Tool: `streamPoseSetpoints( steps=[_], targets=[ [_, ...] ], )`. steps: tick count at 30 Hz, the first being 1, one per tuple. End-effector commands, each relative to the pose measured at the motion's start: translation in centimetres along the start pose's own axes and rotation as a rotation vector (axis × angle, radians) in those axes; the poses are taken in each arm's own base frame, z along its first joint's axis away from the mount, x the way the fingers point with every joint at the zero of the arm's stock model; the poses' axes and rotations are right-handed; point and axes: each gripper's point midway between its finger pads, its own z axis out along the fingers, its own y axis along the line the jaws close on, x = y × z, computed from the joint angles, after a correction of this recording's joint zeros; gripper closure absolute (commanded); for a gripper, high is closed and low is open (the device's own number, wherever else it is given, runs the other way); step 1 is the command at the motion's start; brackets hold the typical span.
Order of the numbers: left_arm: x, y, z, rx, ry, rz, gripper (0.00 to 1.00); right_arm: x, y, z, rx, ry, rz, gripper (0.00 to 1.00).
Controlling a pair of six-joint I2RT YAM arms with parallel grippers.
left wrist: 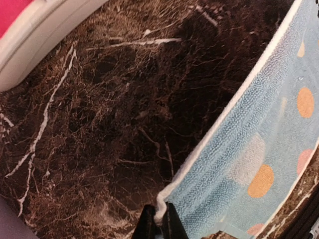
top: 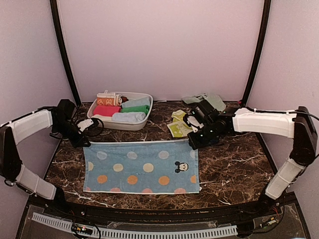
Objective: Roll the towels
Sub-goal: Fold the towel at the center of the board.
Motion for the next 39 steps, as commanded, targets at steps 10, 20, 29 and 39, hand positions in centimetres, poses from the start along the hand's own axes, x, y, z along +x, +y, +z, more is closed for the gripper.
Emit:
streamPoseSetpoints(
  steps=[10,20,29,39],
  targets=[
    [-1.9,10.3,5.9,-0.325,0.004,0.049,1.0,-6.2,-4.7,5.0,0.159,-0.063,-0.13,1.0],
    [-2.1,11.2,6.4,-0.309,0.051,0.068,1.0,-5.1,-4.9,5.4,0.119,-0.062,-0.076,1.0],
    [-0.2,6.6,3.8,-0.255,-0.056,0.197,1.0,-0.1,-2.5,4.2,0.079,-0.048,-0.001,1.0],
    [3.5,3.4,4.5,-0.174,0.026,0.204,1.0,5.6,-1.2,3.2,0.15,-0.008,-0.015,1.0]
  ],
)
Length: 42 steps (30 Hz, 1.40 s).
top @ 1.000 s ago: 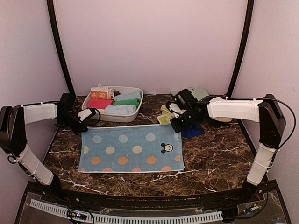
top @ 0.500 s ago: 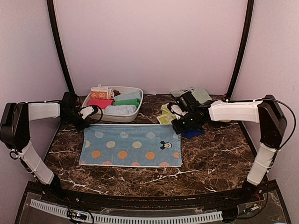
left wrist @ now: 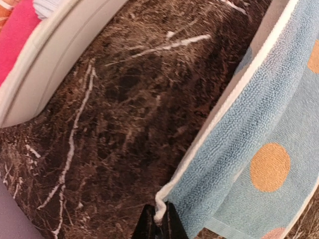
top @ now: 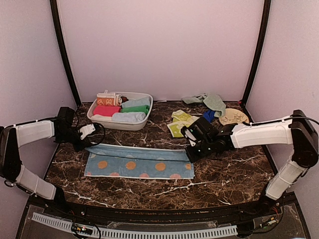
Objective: Roll the towels
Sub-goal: Fold the towel at the center of the board.
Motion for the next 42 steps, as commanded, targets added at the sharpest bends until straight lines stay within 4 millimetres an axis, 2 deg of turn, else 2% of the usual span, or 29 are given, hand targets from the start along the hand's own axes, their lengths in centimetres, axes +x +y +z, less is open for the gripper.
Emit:
streamPoseSetpoints(
  steps=[1,9,15,19,21,23,26,27,30,32,33,34,35,39,42],
  targets=[
    [3.0,-1.1,-0.9,-0.006,0.09,0.004,1.0,3.2,-2.1,-1.4,0.124,0.034,0.046,1.0],
    [3.2,-2.9,-2.0,0.023,0.064,-0.014,1.0,4.9,-0.7,-2.0,0.116,0.03,0.035,1.0],
    [4.3,-5.3,-2.3,0.06,0.06,-0.003,1.0,6.3,0.1,-1.5,0.136,0.051,-0.011,1.0],
    [5.4,-6.8,-2.2,0.084,0.074,0.015,0.92,7.5,0.8,-1.6,0.128,0.073,-0.027,0.99],
    [5.8,-7.4,-2.3,0.098,0.082,0.021,0.83,8.1,1.2,-1.8,0.112,0.079,-0.025,0.85],
    [6.2,-8.1,-2.4,0.118,0.092,0.025,0.82,8.9,1.5,-2.0,0.093,0.09,-0.018,0.77],
    [6.8,-9.0,-2.7,0.149,0.116,0.024,0.75,10.0,1.7,-2.5,0.069,0.104,0.008,0.59],
    [7.0,-9.2,-2.8,0.154,0.126,0.025,0.71,10.1,1.8,-2.8,0.06,0.099,0.019,0.55],
    [7.6,-9.8,-3.2,0.172,0.146,0.038,0.69,10.4,2.1,-3.4,0.033,0.099,0.043,0.47],
    [7.5,-10.2,-3.7,0.181,0.141,0.038,0.41,10.4,2.4,-3.8,0.011,0.097,0.054,0.46],
    [7.4,-10.4,-4.0,0.191,0.136,0.043,0.39,10.3,2.5,-4.0,-0.001,0.093,0.059,0.46],
    [7.2,-10.5,-4.3,0.195,0.131,0.046,0.16,10.2,2.8,-4.2,-0.019,0.09,0.062,0.44],
    [7.1,-10.4,-4.6,0.191,0.127,0.048,0.06,10.0,3.0,-4.5,-0.033,0.084,0.066,0.42],
    [6.7,-10.0,-5.3,0.181,0.133,0.064,0.04,10.0,3.6,-5.4,-0.079,0.1,0.057,0.4],
    [6.7,-9.7,-5.9,0.197,0.158,0.076,0.05,10.8,3.7,-5.9,-0.09,0.136,0.047,0.4]
  ],
)
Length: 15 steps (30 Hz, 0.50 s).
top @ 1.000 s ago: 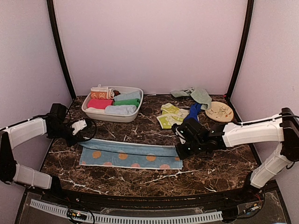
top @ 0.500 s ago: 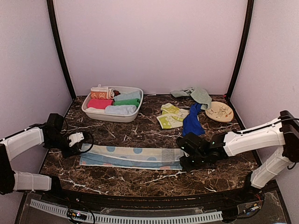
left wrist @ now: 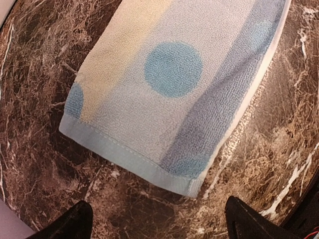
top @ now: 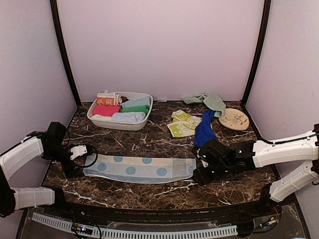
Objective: Roll the towels
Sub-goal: Fold the towel at the center of the board.
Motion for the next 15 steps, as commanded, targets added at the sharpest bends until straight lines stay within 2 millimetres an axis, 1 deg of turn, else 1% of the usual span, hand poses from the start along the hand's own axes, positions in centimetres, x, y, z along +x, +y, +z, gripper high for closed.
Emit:
streamPoseSetpoints(
  steps=[1,4,6,8,10,12,15],
  targets=[
    [0.1,-0.3,-1.5,0.041,0.041,0.019,0.06,0.9,0.5,-1.0,-0.031,0.043,-0.004,0.4],
    [0.0,-0.1,-2.1,0.067,0.058,0.026,0.07,0.5,0.4,-1.2,-0.038,0.03,0.022,0.39],
    [-0.1,0.3,-2.1,0.07,0.07,0.034,0.08,-0.3,-0.5,-1.1,-0.033,0.025,0.069,0.4],
    [-0.5,1.4,-2.1,0.047,0.071,0.025,0.09,-1.7,-1.1,-1.0,-0.054,0.015,0.13,0.41],
    [-1.7,2.8,-1.8,0.018,0.03,-0.004,0.12,-3.6,-1.8,-0.8,-0.071,-0.023,0.183,0.45],
    [-2.9,4.0,-1.4,0.02,-0.012,-0.05,0.16,-5.4,-1.9,-0.3,-0.086,-0.053,0.207,0.5],
    [-3.5,4.7,-0.1,0.076,-0.007,-0.102,0.28,-6.7,-1.5,1.4,-0.08,-0.025,0.187,0.55]
  ],
)
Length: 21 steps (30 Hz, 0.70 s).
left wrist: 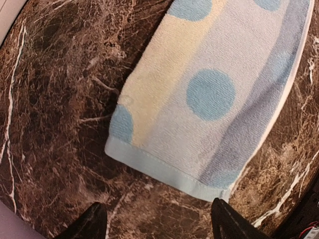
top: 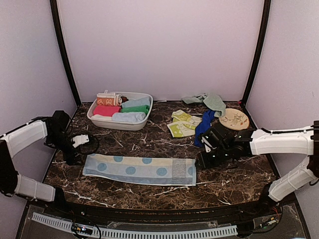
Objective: Roll the towels
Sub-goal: Fold the towel at the center of the board, then move the towel to the center of the board.
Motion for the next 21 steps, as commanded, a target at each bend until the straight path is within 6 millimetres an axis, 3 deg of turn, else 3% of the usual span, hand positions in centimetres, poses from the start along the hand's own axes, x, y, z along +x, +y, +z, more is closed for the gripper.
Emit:
streamPoseSetpoints(
  steps=[1,6,9,12,17,21],
  targets=[
    [-1.3,1.7,1.5,0.043,-0.025,-0.09,0.3,-2.8,2.4,2.0,-0.058,-0.003,-0.017,0.56],
    [-0.8,2.5,3.5,0.049,0.002,-0.138,0.35,-2.9,2.7,4.1,-0.056,0.025,-0.015,0.58],
    [-0.9,3.9,3.9,0.007,0.002,-0.19,0.46,-3.2,2.3,4.3,-0.05,0.01,-0.002,0.59],
    [-0.7,4.4,3.8,0.015,0.006,-0.262,0.49,-3.2,1.3,4.1,-0.012,0.008,0.01,0.57],
    [0.0,4.2,3.9,0.074,0.008,-0.364,0.43,-3.3,0.1,3.5,0.009,-0.012,0.042,0.43],
    [-0.7,3.8,3.8,0.133,-0.028,-0.422,0.35,-3.1,0.7,3.9,-0.031,-0.005,0.057,0.46]
  ],
)
